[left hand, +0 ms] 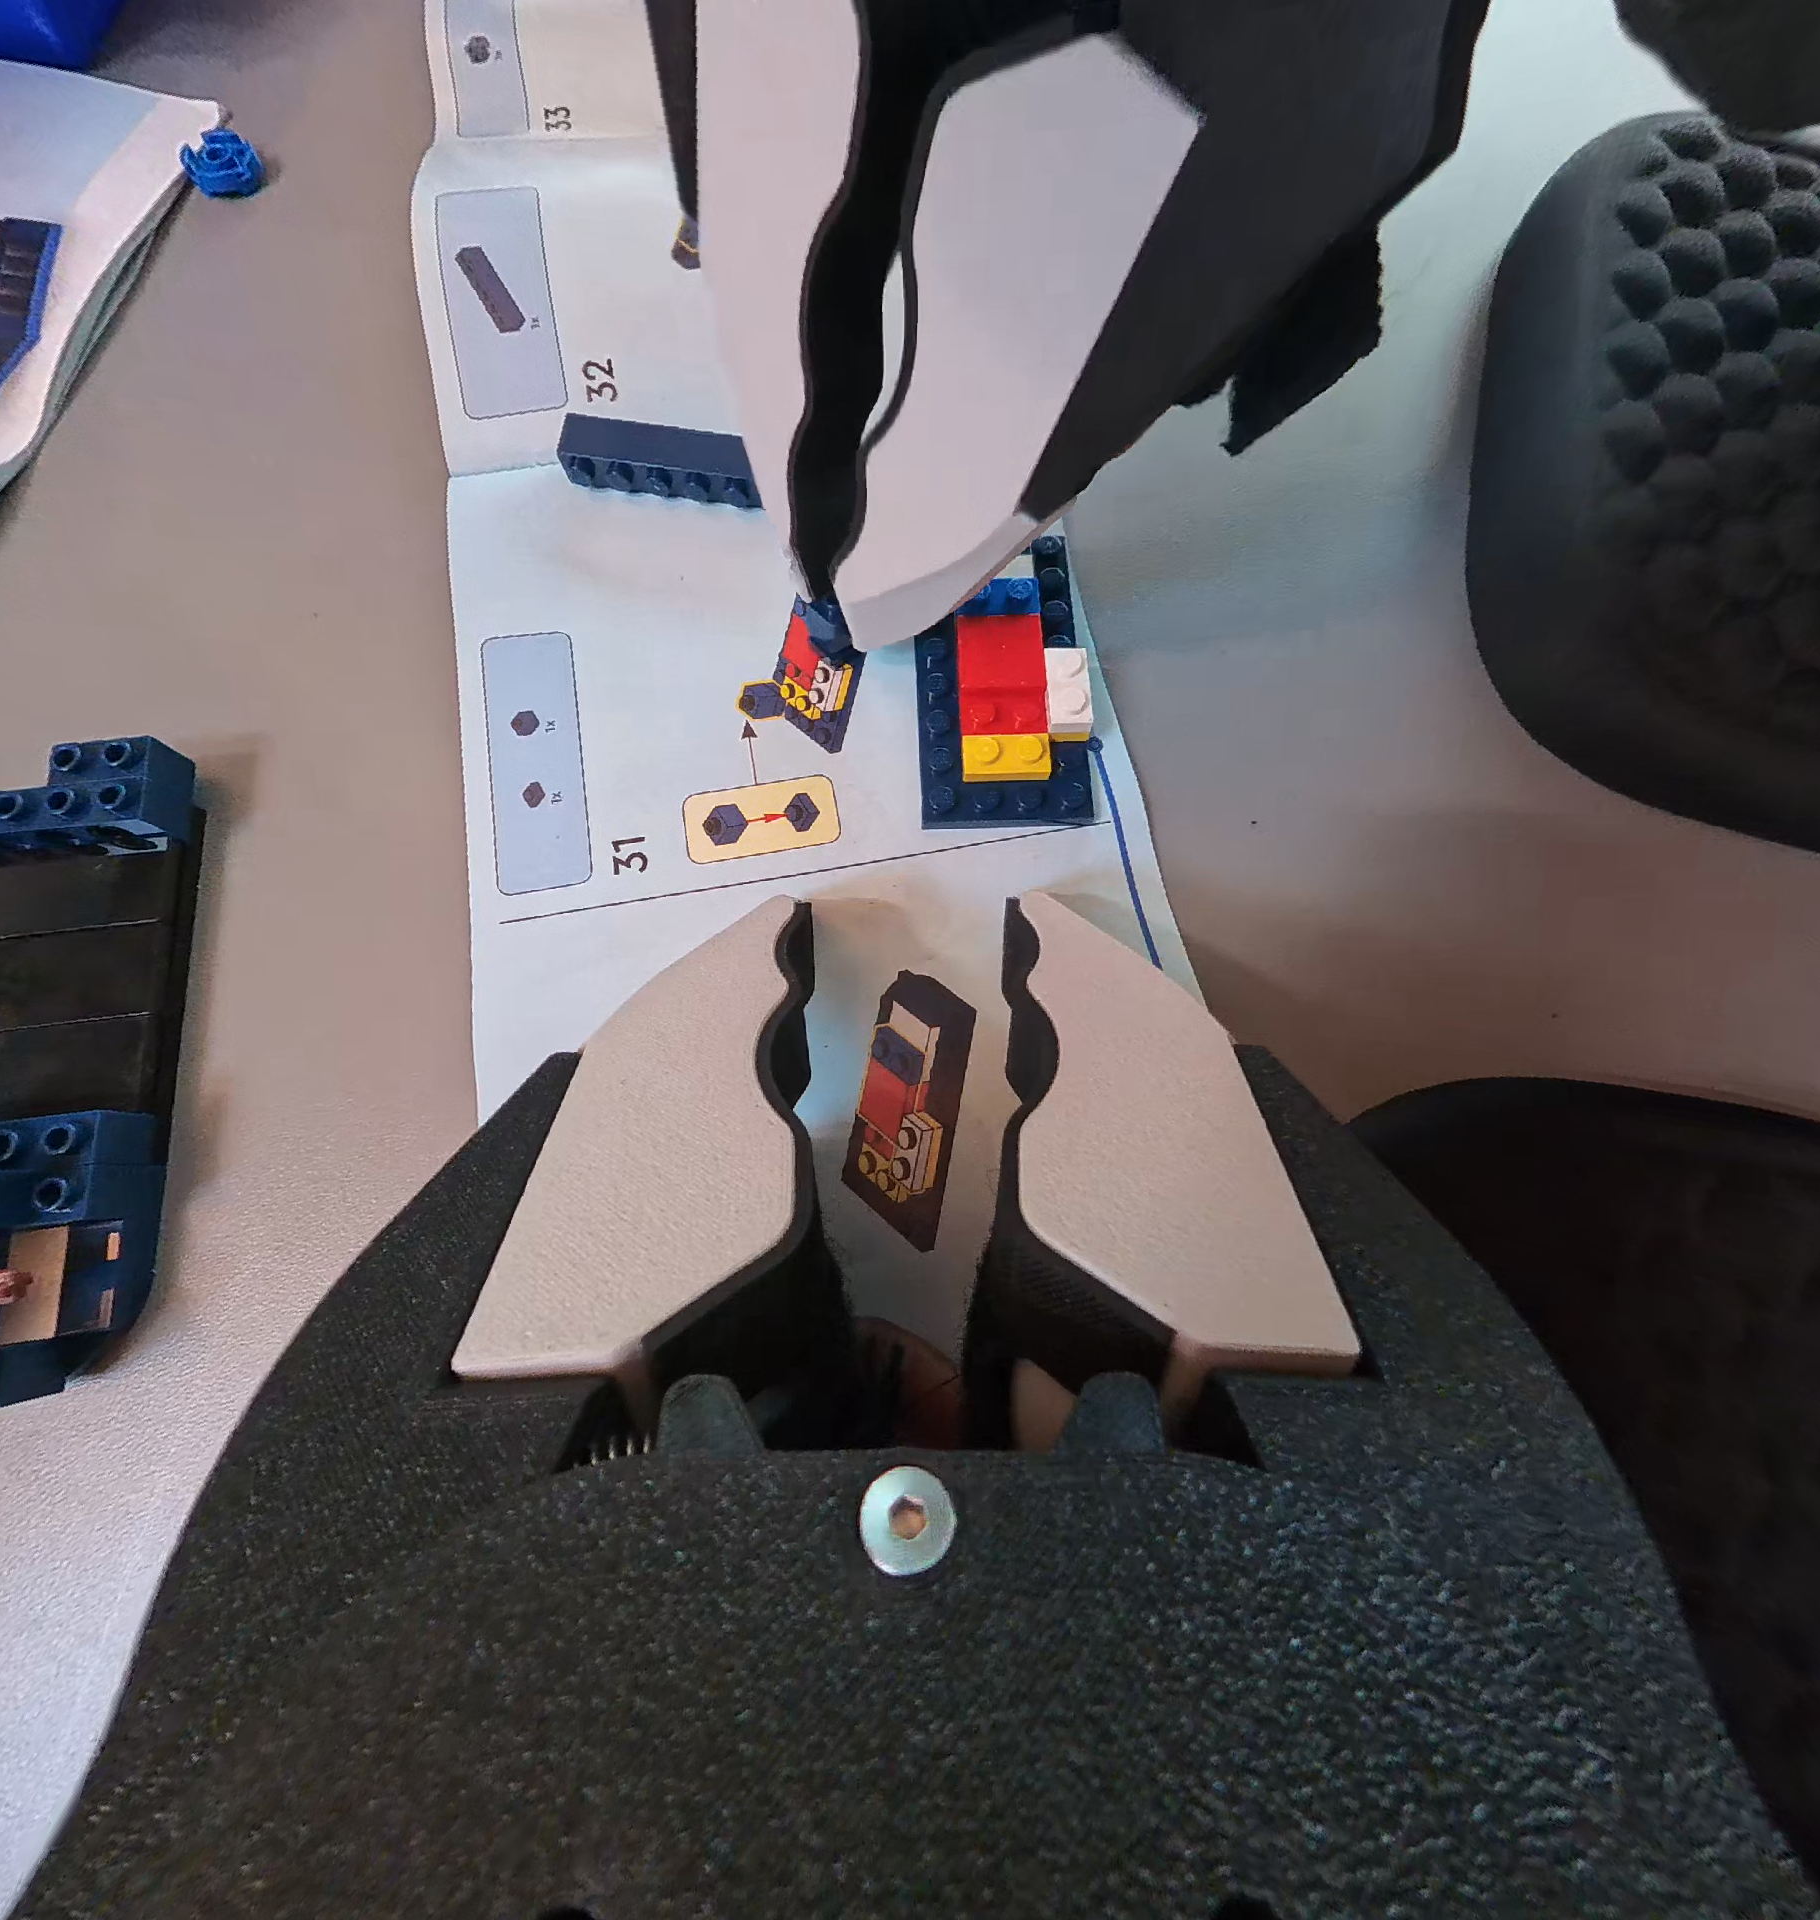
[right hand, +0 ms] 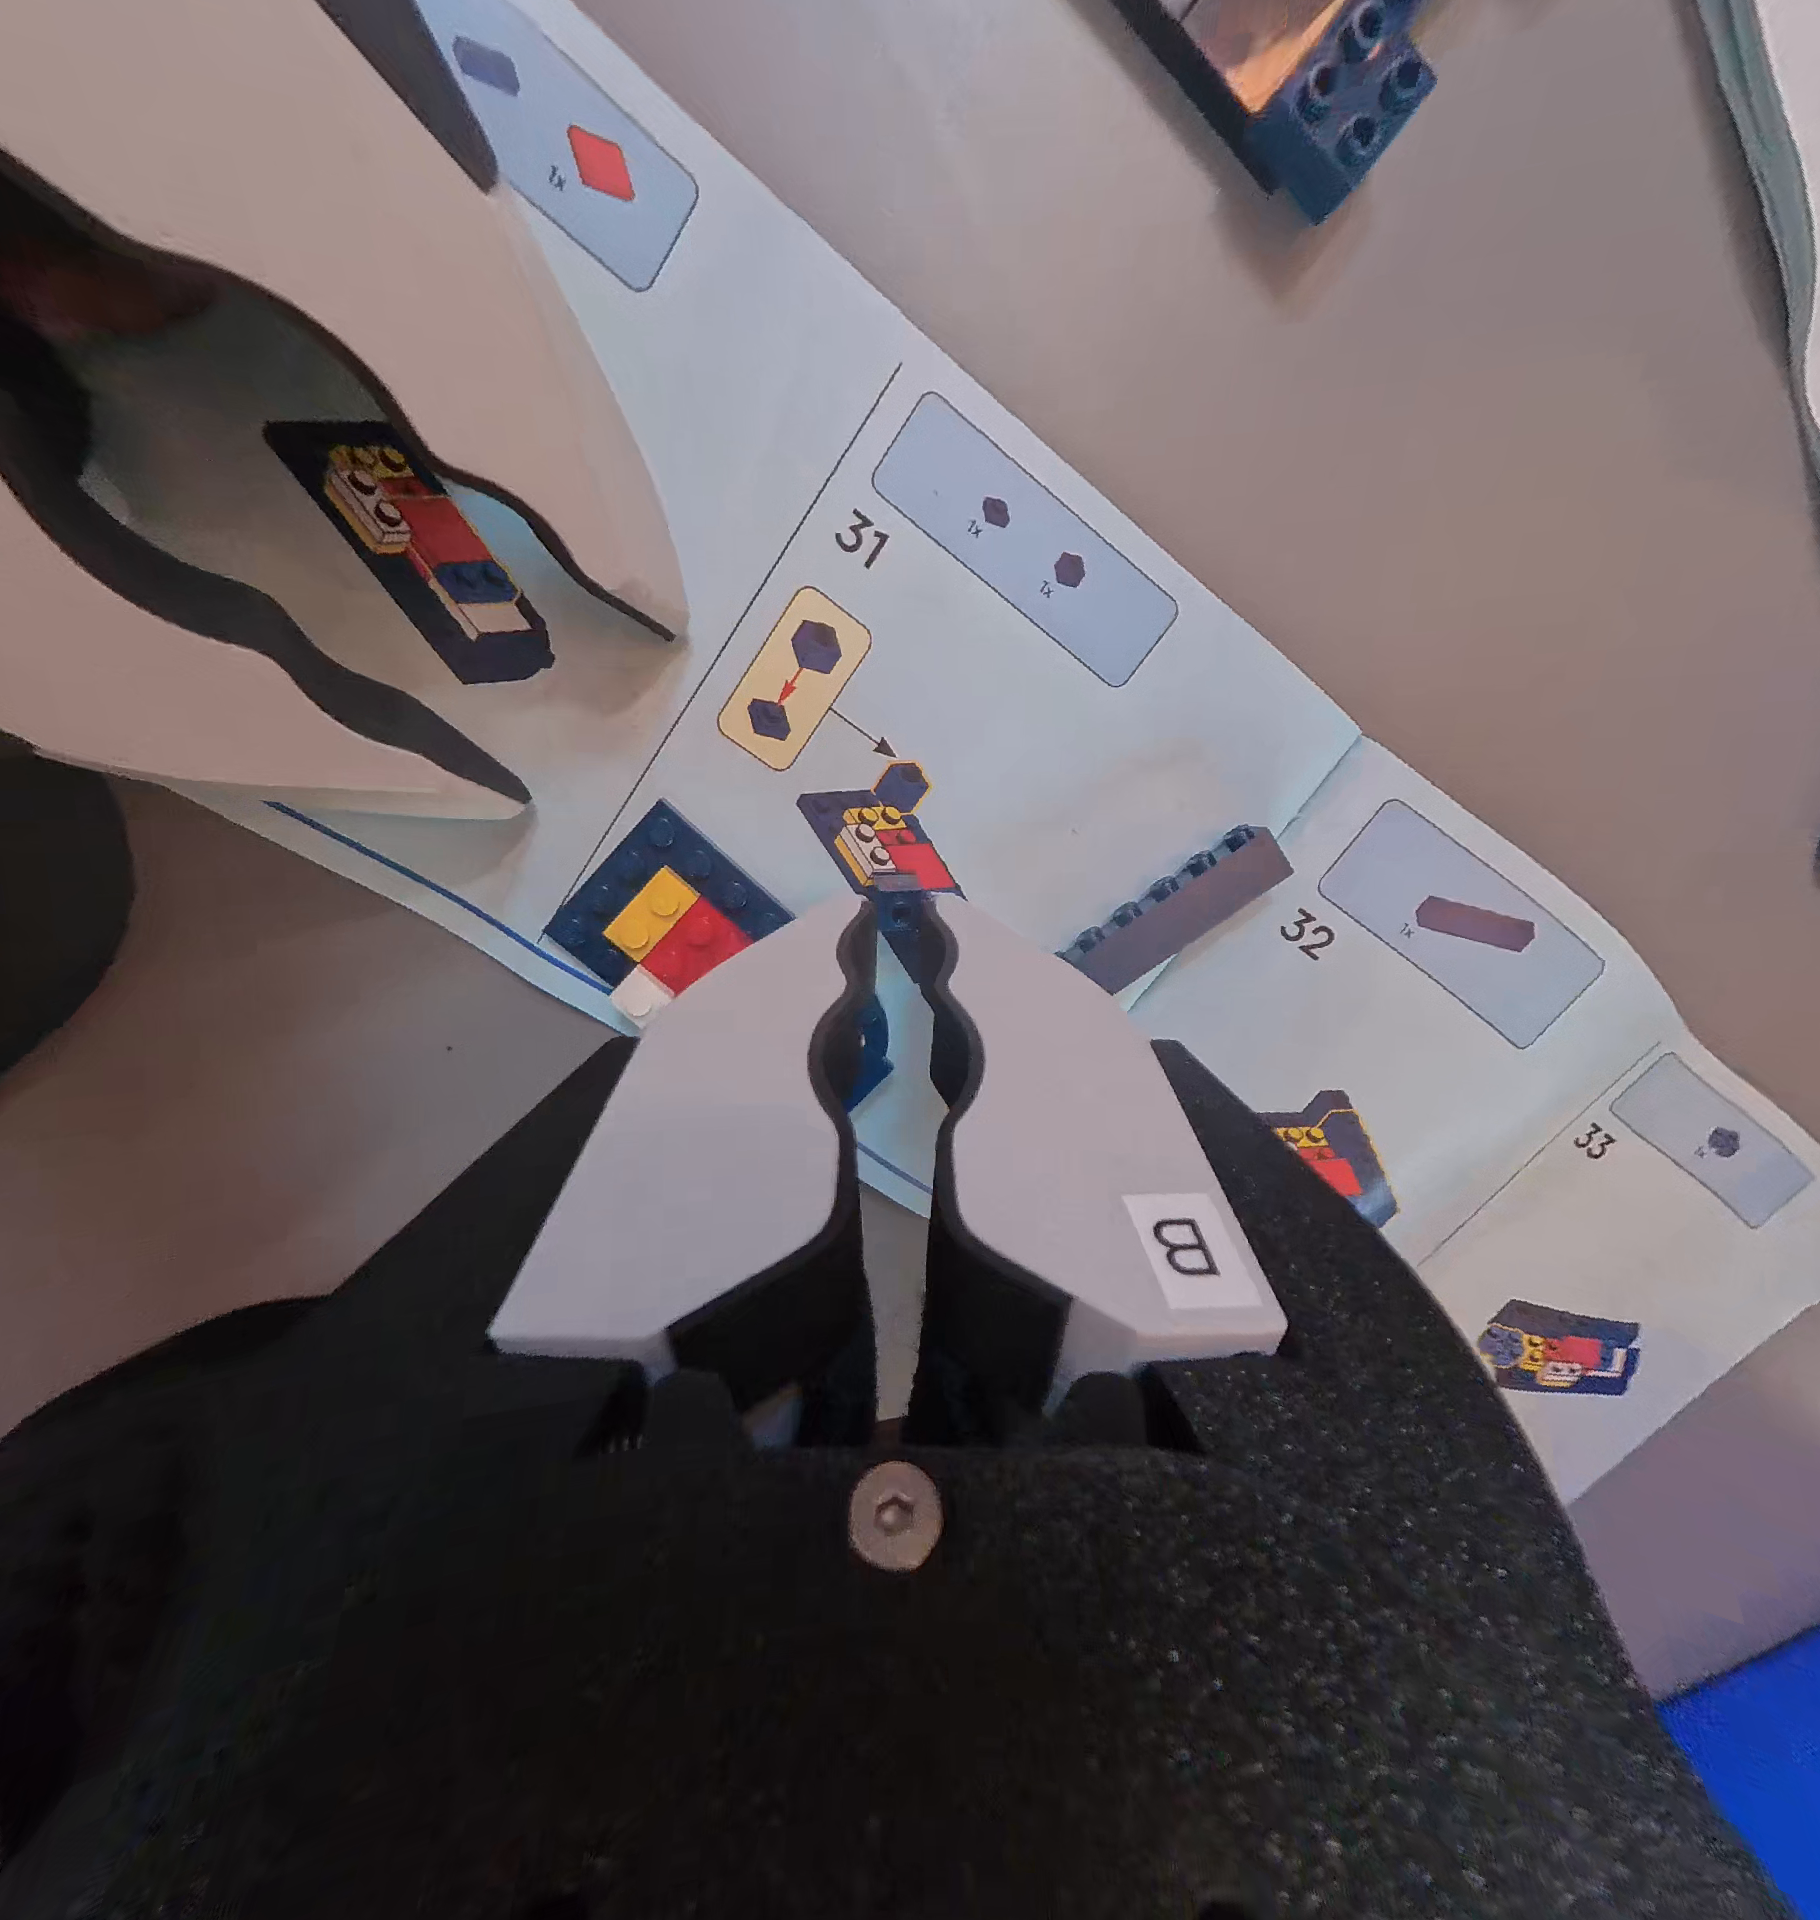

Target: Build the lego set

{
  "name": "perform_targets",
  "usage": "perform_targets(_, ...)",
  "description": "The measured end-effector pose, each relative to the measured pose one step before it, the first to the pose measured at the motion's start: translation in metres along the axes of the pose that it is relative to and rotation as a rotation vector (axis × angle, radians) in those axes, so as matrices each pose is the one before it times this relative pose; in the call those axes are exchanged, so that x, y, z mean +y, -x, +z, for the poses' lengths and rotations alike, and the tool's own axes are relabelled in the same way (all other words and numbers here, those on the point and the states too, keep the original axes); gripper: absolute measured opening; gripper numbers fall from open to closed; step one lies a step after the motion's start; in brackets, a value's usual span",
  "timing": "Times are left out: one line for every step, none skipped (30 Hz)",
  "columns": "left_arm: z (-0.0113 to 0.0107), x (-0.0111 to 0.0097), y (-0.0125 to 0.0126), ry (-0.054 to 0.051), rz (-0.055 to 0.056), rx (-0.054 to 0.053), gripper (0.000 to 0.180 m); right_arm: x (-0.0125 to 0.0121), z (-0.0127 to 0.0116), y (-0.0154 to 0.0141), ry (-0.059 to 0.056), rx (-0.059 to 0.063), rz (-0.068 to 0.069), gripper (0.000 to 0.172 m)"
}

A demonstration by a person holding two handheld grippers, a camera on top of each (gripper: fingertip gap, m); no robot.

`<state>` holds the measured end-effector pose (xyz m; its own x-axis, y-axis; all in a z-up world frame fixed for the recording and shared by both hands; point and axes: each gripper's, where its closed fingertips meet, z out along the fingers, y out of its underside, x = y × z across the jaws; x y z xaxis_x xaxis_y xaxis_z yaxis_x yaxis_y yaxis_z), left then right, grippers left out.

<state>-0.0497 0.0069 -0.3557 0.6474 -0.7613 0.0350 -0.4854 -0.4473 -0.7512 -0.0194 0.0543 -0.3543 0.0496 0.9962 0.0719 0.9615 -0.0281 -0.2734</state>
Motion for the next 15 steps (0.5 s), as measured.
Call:
perform_targets(-0.00034, 0.00001, 0.00082, -0.0014, -0.0109, -0.0023, 0.034, -0.00051, 0.00033, 0.00004, 0.0186, 0.0003, -0.0144, 0.008)
perform_targets(-0.00056, 0.00007, 0.00198, -0.0020, -0.0201, -0.0060, 0.033, -0.00113, 0.00043, -0.00004, 0.0137, 0.0002, -0.0122, 0.008)
perform_targets(-0.00079, -0.00011, 0.00189, -0.0041, -0.0250, -0.0021, 0.032, -0.00137, 0.00048, -0.00005, 0.0108, -0.0007, -0.0104, 0.008)
perform_targets(-0.00107, -0.00048, 0.00129, -0.0070, -0.0270, 0.0046, 0.032, -0.00114, 0.00047, -0.00007, 0.0097, -0.0028, -0.0084, 0.008)
perform_targets(-0.00103, -0.00056, 0.00030, -0.0077, -0.0259, 0.0113, 0.035, -0.00003, 0.00018, 0.00013, 0.0150, -0.0046, -0.0060, 0.008)
perform_targets(-0.00090, -0.00029, -0.00050, -0.0064, -0.0301, 0.0182, 0.037, 0.00029, 0.00011, -0.00007, 0.0188, -0.0032, -0.0063, 0.008)
perform_targets(-0.00076, -0.00011, -0.00029, -0.0046, -0.0363, 0.0184, 0.039, 0.00023, 0.00021, 0.00007, 0.0228, -0.0002, -0.0113, 0.008)
perform_targets(-0.00062, 0.00011, -0.00139, -0.0036, -0.0329, 0.0243, 0.041, 0.00016, 0.00010, -0.00010, 0.0271, 0.0018, -0.0139, 0.008)
perform_targets(-0.00064, -0.00015, -0.00224, -0.0054, -0.0229, 0.0258, 0.045, 0.00021, 0.00018, -0.00008, 0.0302, 0.0036, -0.0156, 0.008)
perform_targets(-0.00061, -0.00007, -0.00173, -0.0037, -0.0120, 0.0182, 0.048, -0.00017, 0.00035, -0.00011, 0.0293, 0.0035, -0.0157, 0.008)
perform_targets(-0.00011, 0.00003, -0.00023, -0.0008, -0.0030, 0.0029, 0.048, -0.00119, 0.00102, -0.00002, 0.0223, -0.0007, -0.0117, 0.008)
perform_targets(0.00001, 0.00006, 0.00057, 0.0003, 0.0007, -0.0050, 0.047, -0.00002, 0.00021, -0.00001, 0.0285, -0.0048, -0.0087, 0.008)
perform_targets(-0.00006, -0.00004, 0.00024, -0.0003, 0.0020, -0.0048, 0.046, 0.00012, 0.00029, -0.00001, 0.0260, -0.0074, -0.0105, 0.008)
perform_targets(-0.00017, -0.00020, 0.00021, -0.0020, 0.0010, -0.0025, 0.045, 0.00012, 0.00033, 0.00010, 0.0196, -0.0121, -0.0078, 0.008)
perform_targets(-0.00029, -0.00018, -0.00016, -0.0022, 0.0003, 0.0010, 0.045, -0.00002, 0.00032, 0.00013, 0.0124, -0.0133, -0.0083, 0.008)
